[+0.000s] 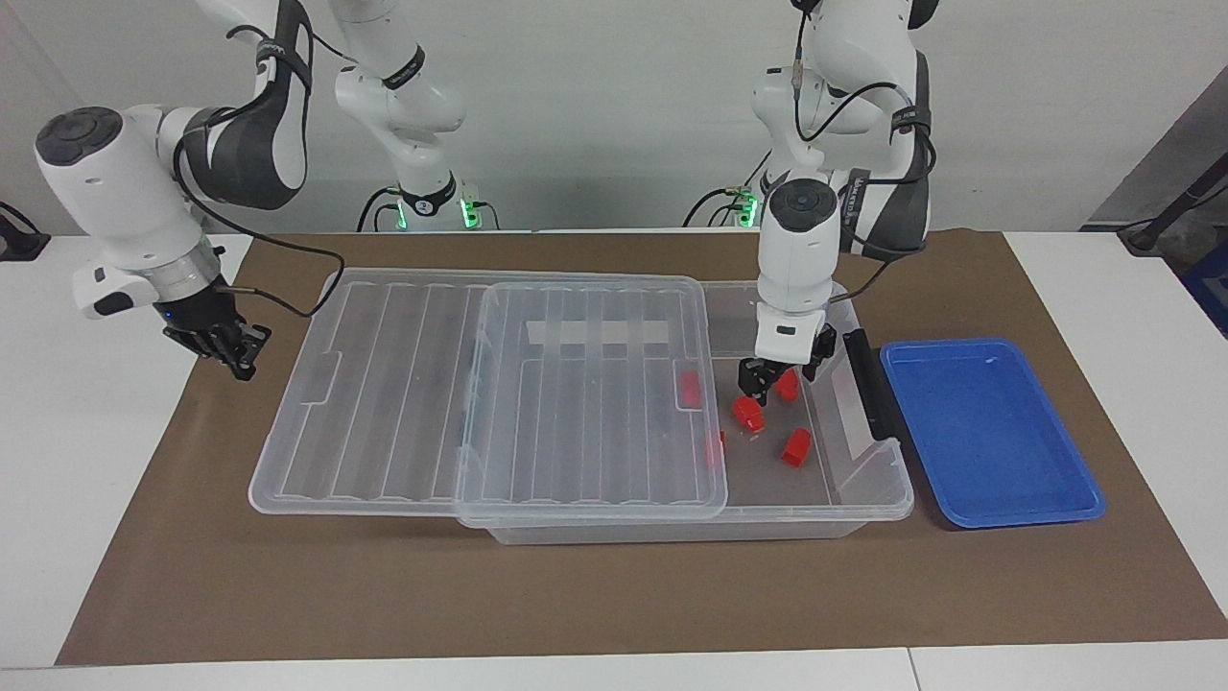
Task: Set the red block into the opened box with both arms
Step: 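Withdraw the left gripper to the tray while the right gripper grips the lid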
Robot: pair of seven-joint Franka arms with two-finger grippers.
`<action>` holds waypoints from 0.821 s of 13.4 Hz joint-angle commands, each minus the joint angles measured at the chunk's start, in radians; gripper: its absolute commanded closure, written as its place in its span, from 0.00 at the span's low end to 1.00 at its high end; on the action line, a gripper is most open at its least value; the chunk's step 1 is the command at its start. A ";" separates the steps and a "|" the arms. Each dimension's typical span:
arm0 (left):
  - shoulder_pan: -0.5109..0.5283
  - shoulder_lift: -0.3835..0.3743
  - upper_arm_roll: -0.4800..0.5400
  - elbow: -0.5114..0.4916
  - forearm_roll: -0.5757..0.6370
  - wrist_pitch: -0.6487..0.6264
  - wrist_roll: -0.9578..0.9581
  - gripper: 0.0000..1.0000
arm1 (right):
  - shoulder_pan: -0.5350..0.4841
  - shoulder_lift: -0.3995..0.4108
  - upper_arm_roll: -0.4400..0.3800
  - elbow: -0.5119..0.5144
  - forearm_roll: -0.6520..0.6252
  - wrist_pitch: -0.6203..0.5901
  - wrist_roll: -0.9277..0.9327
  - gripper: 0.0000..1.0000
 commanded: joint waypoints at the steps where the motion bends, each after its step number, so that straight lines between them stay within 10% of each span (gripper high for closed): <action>1: 0.042 -0.034 0.002 0.070 0.016 -0.099 -0.004 0.02 | -0.015 0.006 0.008 -0.027 0.018 0.040 -0.032 1.00; 11: 0.304 -0.193 0.007 0.162 -0.088 -0.352 0.609 0.00 | 0.011 0.008 0.015 -0.038 0.020 0.040 -0.027 1.00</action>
